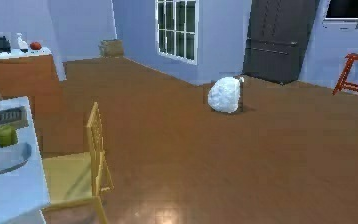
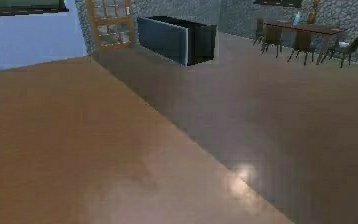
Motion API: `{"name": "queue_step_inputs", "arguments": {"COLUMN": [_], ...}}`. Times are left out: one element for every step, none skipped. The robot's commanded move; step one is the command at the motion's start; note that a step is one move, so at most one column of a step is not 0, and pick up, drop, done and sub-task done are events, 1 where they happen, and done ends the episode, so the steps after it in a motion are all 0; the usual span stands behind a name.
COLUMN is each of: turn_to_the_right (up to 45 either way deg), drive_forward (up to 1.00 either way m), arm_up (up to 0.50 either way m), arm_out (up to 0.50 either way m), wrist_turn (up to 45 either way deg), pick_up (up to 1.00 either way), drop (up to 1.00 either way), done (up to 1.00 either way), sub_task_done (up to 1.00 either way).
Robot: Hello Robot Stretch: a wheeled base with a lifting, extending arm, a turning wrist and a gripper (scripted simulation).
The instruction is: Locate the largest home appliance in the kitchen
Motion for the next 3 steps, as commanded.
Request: {"name": "queue_step_inputs", "arguments": {"turn_to_the_right": [45.0,45.0,3.0], "drive_forward": [0.00,0.00,0.00], "arm_up": [0.00,0.00,0.00], "arm_out": [0.00,0.00,0.00], "wrist_turn": [0.0,0.0,0.0], "pick_up": [0.00,0.00,0.00], "drop": [0.00,0.00,0.00], "done": [0.00,0.00,0.00], "sub_task_done": [0.00,0.00,0.00]}}
